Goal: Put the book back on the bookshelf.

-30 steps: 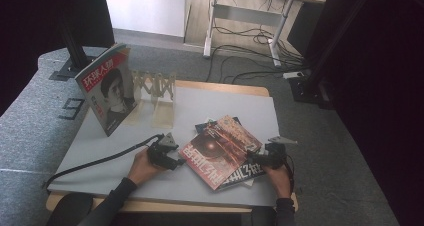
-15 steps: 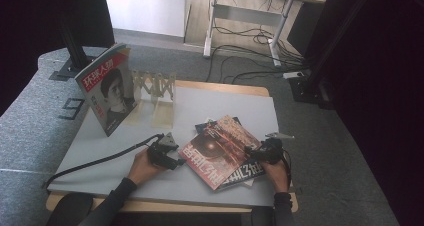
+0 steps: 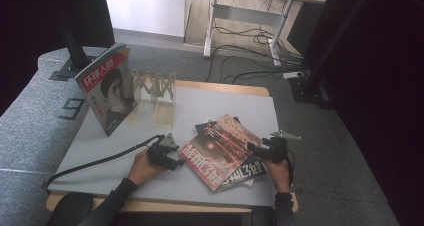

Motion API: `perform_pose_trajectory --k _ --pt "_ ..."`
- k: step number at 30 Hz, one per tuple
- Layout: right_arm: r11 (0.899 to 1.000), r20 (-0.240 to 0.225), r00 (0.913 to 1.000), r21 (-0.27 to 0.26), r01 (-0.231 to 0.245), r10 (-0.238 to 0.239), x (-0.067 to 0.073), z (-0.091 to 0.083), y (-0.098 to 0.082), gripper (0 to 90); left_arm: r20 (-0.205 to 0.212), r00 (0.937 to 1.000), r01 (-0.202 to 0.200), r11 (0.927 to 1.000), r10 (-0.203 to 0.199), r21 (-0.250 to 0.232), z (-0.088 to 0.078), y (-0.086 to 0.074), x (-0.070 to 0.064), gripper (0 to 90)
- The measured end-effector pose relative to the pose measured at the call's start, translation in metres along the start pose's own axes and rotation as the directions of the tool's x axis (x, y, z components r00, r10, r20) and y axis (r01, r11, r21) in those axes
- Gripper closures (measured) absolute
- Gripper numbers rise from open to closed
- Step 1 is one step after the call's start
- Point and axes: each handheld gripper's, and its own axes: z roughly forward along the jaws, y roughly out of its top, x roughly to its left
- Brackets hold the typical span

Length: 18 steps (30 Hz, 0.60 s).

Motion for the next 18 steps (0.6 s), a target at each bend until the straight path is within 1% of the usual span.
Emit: perform_pose_trajectory --k 1,3,6,8,11,13,16,18 --pt "1.0 0.003 1.0 0.002 0.004 -0.004 0.001 -0.001 0.001 19.4 -0.003 1.0 -0.008 0.9999 0.008 0.006 -0.001 0.0 0.0 33.2" --pt "1.0 0.005 1.0 -0.001 0.004 -0.004 0.003 -0.001 0.002 19.4 -0.008 0.9999 -0.011 0.9999 0.011 0.008 -0.001 -0.001 -0.001 33.7" --pt "1.0 0.005 0.9999 -0.002 0.012 -0.012 0.005 -0.002 0.003 19.4 -0.016 0.9994 -0.03 0.9994 0.03 0.014 -0.002 -0.002 -0.003 34.4" --pt "1.0 0.007 0.9998 -0.007 0.017 -0.017 0.007 -0.003 0.004 20.3 -0.016 0.9994 -0.03 0.9995 0.03 0.012 -0.002 -0.002 -0.004 35.1" --pt "0.999 -0.013 0.9999 -0.033 0.01 -0.01 0.01 -0.005 0.006 24.1 -0.014 0.9993 -0.035 0.9993 0.035 0.016 -0.003 -0.002 -0.003 35.6" --pt "0.999 -0.016 0.9998 -0.045 0.013 -0.014 0.012 -0.007 0.008 25.9 -0.015 0.9993 -0.035 0.9993 0.035 0.016 -0.003 -0.002 -0.004 35.7" --pt "0.998 -0.002 0.9998 -0.052 0.018 -0.018 0.013 -0.009 0.009 29.2 -0.015 0.9992 -0.036 0.9992 0.036 0.016 -0.003 -0.002 -0.004 35.8" --pt "0.998 0.004 0.9999 -0.061 0.015 -0.015 0.013 -0.01 0.009 33.0 -0.015 0.9992 -0.037 0.9992 0.037 0.016 -0.003 -0.002 -0.004 35.9"
